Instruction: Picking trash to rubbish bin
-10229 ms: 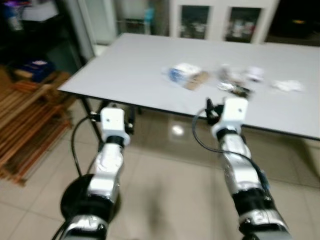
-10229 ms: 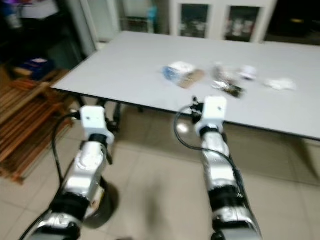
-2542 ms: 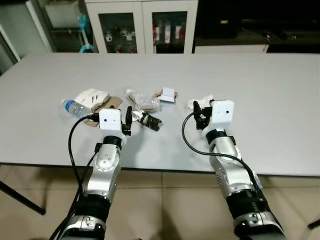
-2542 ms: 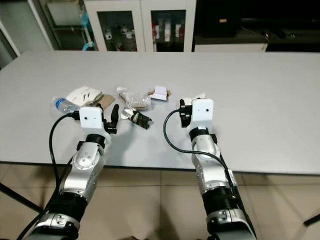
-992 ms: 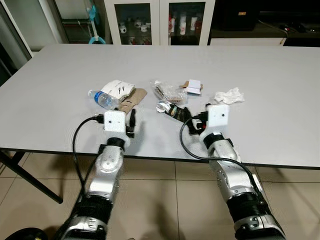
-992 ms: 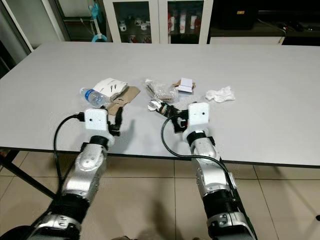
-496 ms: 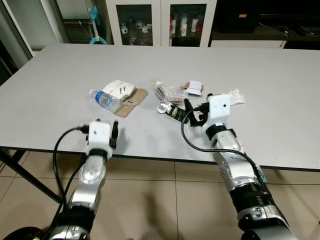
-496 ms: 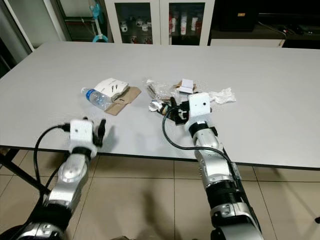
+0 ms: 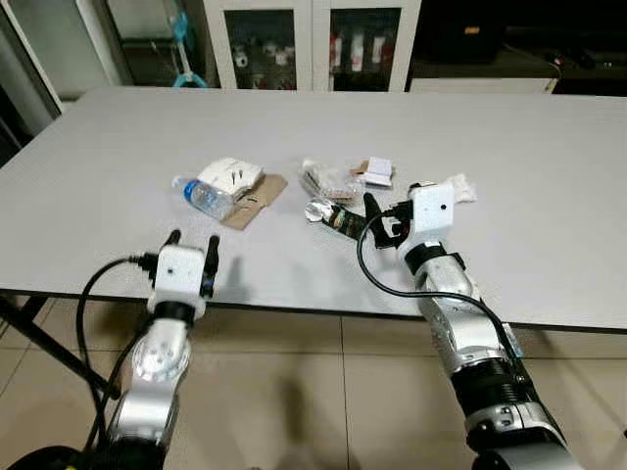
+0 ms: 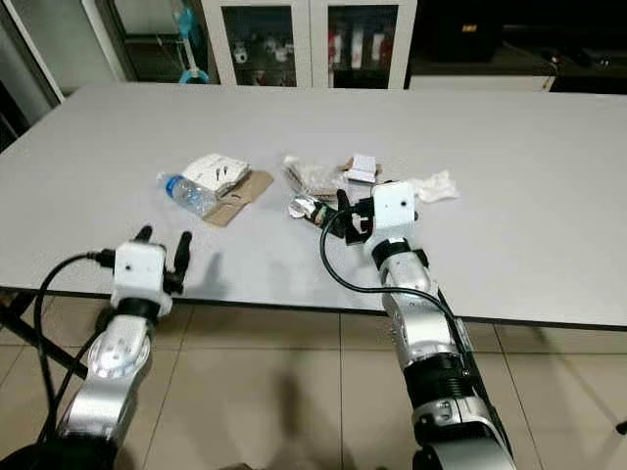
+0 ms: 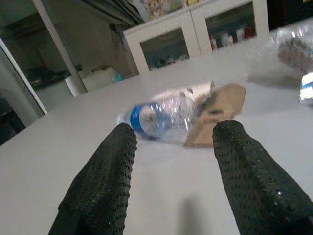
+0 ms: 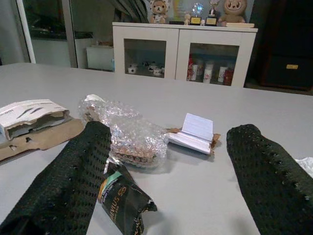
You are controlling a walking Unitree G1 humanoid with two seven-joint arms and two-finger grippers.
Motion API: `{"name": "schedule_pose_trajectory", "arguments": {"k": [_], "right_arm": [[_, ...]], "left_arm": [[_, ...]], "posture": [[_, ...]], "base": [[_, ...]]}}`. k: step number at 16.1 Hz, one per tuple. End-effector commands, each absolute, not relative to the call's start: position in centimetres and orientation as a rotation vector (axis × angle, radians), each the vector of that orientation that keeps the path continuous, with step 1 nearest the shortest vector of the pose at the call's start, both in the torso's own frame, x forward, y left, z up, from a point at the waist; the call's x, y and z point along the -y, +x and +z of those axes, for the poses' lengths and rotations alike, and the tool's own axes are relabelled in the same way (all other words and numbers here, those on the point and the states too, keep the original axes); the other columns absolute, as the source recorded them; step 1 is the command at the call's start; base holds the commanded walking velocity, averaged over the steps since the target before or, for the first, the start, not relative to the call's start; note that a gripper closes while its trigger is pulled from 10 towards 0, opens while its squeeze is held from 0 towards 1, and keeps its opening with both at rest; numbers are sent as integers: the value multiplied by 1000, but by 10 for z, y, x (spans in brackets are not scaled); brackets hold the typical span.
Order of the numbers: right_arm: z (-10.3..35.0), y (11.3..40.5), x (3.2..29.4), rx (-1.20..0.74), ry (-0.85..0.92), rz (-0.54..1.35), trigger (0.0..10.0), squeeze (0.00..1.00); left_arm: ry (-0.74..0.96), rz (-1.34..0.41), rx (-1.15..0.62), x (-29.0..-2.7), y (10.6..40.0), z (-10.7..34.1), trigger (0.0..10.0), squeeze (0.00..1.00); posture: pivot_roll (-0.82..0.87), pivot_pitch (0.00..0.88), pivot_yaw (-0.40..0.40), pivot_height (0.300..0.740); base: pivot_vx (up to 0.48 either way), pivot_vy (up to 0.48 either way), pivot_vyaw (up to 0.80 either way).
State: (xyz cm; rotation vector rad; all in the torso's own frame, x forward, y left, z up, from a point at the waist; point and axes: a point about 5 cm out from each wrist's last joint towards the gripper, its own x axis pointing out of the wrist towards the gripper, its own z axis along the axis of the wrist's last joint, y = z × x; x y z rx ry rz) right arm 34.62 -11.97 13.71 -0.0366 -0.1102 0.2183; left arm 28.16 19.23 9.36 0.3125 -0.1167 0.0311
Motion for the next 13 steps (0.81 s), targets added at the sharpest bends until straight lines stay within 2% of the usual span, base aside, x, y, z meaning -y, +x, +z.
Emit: {"name": "schedule_pose_trajectory", "arguments": {"k": [1,5,9,13], "right_arm": [[136,346,121,105,-34,216,10000,0],[136,347,123,102,-40,219,10000,0],[138,346,122,111,-59,272,10000,0],[138,346,114,93,-179,507,10000,0]], "left_arm": [[345,13,89,-196,275,90,10000,0],[401,20,11,-207,261,75,10000,0],[412,13,-6,-204,259,70,10000,0],[408,13,19,-199,266,75,10000,0]], "posture": [[19,41,69,740],[26,44,63,740],[22,44,57,740],[19,39,49,740]], "base": [[0,0,0],[0,0,0],[0,0,0],[0,0,0]]}}
